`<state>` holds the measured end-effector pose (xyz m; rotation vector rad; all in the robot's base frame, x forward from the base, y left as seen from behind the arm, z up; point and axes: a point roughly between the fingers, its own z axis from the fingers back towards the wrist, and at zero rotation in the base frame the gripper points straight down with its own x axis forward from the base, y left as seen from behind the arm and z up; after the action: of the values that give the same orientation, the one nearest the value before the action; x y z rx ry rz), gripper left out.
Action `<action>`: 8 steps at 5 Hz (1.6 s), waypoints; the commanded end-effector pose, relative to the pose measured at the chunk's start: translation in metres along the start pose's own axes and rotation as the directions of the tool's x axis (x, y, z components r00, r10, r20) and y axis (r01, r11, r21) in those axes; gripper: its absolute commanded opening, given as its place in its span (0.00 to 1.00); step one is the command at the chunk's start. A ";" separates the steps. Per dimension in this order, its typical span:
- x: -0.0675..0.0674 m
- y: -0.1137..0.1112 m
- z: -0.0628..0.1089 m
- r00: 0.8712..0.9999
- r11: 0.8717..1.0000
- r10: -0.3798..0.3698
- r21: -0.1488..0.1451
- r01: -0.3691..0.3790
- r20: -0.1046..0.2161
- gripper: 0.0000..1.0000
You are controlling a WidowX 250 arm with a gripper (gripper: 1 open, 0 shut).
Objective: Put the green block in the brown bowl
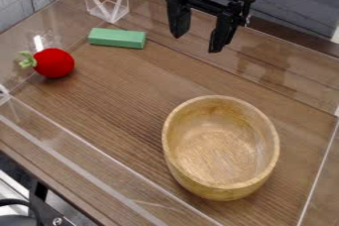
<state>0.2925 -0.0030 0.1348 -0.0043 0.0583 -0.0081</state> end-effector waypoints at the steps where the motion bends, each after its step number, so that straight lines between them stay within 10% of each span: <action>1: 0.002 0.016 -0.006 0.994 0.995 -0.104 0.002 0.104 -0.013 1.00; 5: 0.026 0.116 -0.023 0.861 0.859 -0.509 0.074 0.507 0.011 1.00; 8: 0.051 0.161 -0.050 0.832 0.829 -0.555 0.101 0.551 0.019 1.00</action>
<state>0.3332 0.1511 0.0600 0.0231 0.0595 -0.6005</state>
